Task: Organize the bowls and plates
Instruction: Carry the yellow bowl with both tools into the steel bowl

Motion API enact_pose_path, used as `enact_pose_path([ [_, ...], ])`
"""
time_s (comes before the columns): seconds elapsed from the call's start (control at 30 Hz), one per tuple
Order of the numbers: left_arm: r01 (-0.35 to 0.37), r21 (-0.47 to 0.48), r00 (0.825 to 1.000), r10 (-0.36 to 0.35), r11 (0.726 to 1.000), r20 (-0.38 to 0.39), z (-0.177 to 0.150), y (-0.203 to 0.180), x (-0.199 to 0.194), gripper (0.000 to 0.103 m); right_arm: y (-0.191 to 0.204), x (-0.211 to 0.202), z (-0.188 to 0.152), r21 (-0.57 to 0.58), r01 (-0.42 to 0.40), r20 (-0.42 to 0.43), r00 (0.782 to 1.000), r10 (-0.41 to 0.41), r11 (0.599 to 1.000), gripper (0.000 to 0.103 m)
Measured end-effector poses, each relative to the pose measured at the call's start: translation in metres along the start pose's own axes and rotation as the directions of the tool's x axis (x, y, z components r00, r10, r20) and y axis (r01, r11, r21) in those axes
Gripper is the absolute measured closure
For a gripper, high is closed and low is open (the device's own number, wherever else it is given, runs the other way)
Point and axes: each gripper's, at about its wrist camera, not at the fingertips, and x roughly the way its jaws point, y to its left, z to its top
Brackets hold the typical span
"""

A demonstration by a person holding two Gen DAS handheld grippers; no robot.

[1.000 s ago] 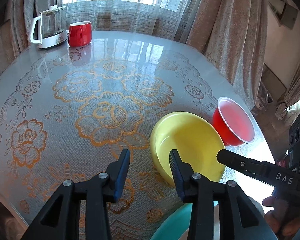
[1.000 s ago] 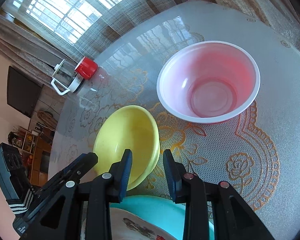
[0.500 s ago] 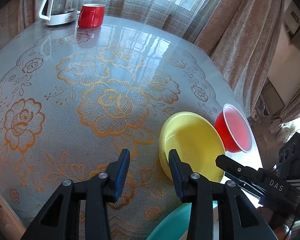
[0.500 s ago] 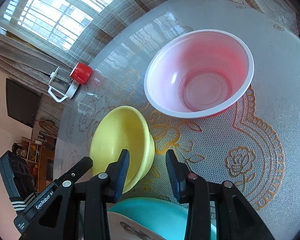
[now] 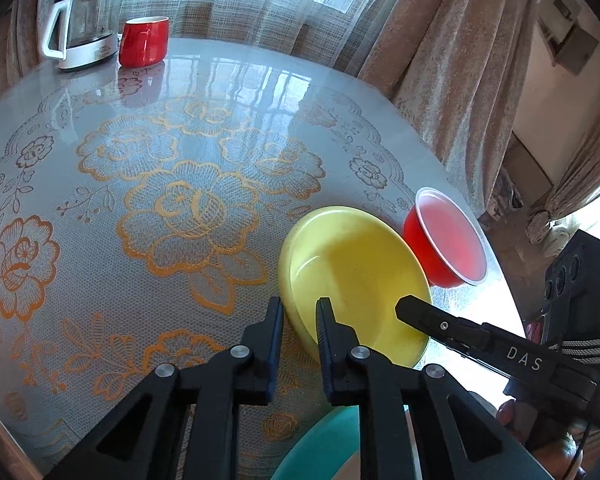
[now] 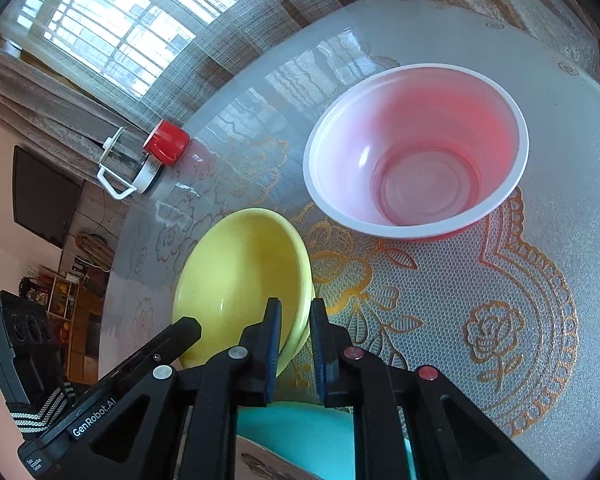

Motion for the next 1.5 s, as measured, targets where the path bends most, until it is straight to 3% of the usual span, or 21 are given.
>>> enact_pose_path([
  [0.37, 0.01, 0.036, 0.994, -0.014, 0.999, 0.107, -0.012, -0.004, -0.055, 0.087, 0.022, -0.039, -0.006, -0.083, -0.086, 0.076, 0.993, 0.093, 0.993, 0.089],
  [0.57, 0.015, 0.026, 0.986, -0.019, 1.0, 0.168, -0.025, 0.009, -0.091, 0.087, 0.046, -0.055, -0.02, -0.16, -0.135, 0.073, 0.986, 0.149, 0.978, 0.089],
  [0.9, -0.012, -0.021, 0.971, 0.016, 1.0, 0.237, -0.061, 0.055, -0.152, 0.086, 0.099, -0.047, -0.059, -0.248, -0.239, -0.02, 0.97, 0.242, 0.939, 0.089],
  [1.13, -0.049, -0.096, 0.96, 0.074, 0.994, 0.272, -0.089, 0.105, -0.195, 0.086, 0.145, -0.023, -0.092, -0.293, -0.321, -0.125, 0.947, 0.297, 0.9, 0.089],
  [1.3, -0.091, -0.153, 0.951, 0.131, 0.984, 0.28, -0.111, 0.139, -0.217, 0.086, 0.179, 0.002, -0.118, -0.328, -0.354, -0.211, 0.931, 0.298, 0.876, 0.089],
  [1.5, -0.121, -0.197, 0.956, 0.168, 0.973, 0.24, -0.134, 0.166, -0.22, 0.086, 0.201, 0.026, -0.141, -0.348, -0.353, -0.287, 0.922, 0.259, 0.869, 0.089],
])
